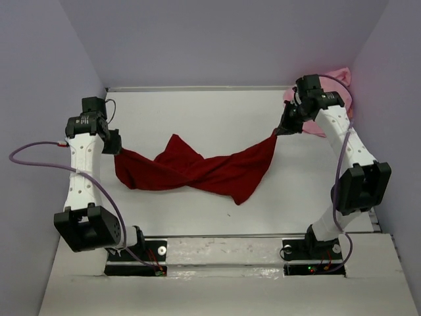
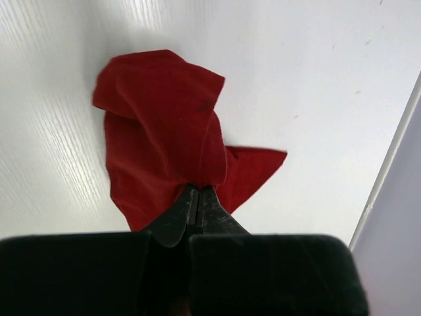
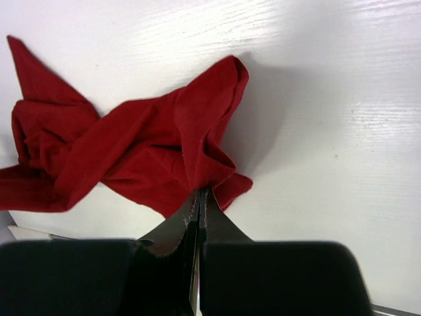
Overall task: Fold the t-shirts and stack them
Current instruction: Flatten out the tshirt
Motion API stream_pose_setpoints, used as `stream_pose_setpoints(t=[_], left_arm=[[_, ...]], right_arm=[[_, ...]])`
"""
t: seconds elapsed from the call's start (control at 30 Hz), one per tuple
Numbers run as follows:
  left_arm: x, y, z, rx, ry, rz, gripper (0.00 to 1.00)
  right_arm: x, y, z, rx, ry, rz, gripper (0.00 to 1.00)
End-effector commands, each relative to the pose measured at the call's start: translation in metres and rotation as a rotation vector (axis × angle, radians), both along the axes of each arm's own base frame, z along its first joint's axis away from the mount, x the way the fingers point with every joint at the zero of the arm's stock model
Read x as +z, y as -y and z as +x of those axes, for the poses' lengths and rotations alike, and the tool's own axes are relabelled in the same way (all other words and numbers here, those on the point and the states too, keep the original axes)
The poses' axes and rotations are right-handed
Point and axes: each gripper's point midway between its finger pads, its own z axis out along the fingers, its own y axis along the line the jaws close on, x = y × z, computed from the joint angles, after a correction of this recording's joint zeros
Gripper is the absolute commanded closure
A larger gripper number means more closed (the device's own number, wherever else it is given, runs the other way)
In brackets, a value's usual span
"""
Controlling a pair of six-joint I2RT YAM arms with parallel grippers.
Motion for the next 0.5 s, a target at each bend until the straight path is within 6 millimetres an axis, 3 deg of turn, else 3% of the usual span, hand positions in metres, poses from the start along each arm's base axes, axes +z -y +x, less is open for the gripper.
stream_pose_setpoints(t=[0.0,0.1,0.17,0.33,0.37,0.47], left_arm=[[0.021,-0.037,-0.004,0.04,0.006,0.123,1.0],[0.029,-0.05,0.0,0.055,0.01,0.159,1.0],[0.03,-0.057,0.001,0.05,0.003,0.168,1.0],[0.011,-0.065,-0.004,0.017,-0.08,0.175,1.0],[0.004,-0.067,-0.005,0.009,-0.105,0.174,1.0],[-0.014,-0.076,-0.007,-0.006,-0.18,0.177,1.0]], right_arm=[[0.012,0.01,-0.029,-0.034,0.013,-0.019,1.0],[0.018,0.01,-0.053,-0.026,0.013,0.001,1.0],[0.007,0.006,-0.073,-0.001,-0.046,0.03,1.0],[-0.016,-0.015,-0.135,0.118,-0.263,0.169,1.0],[-0.015,-0.025,-0.149,0.152,-0.312,0.243,1.0],[-0.021,-0.031,-0.181,0.158,-0.395,0.31,1.0]])
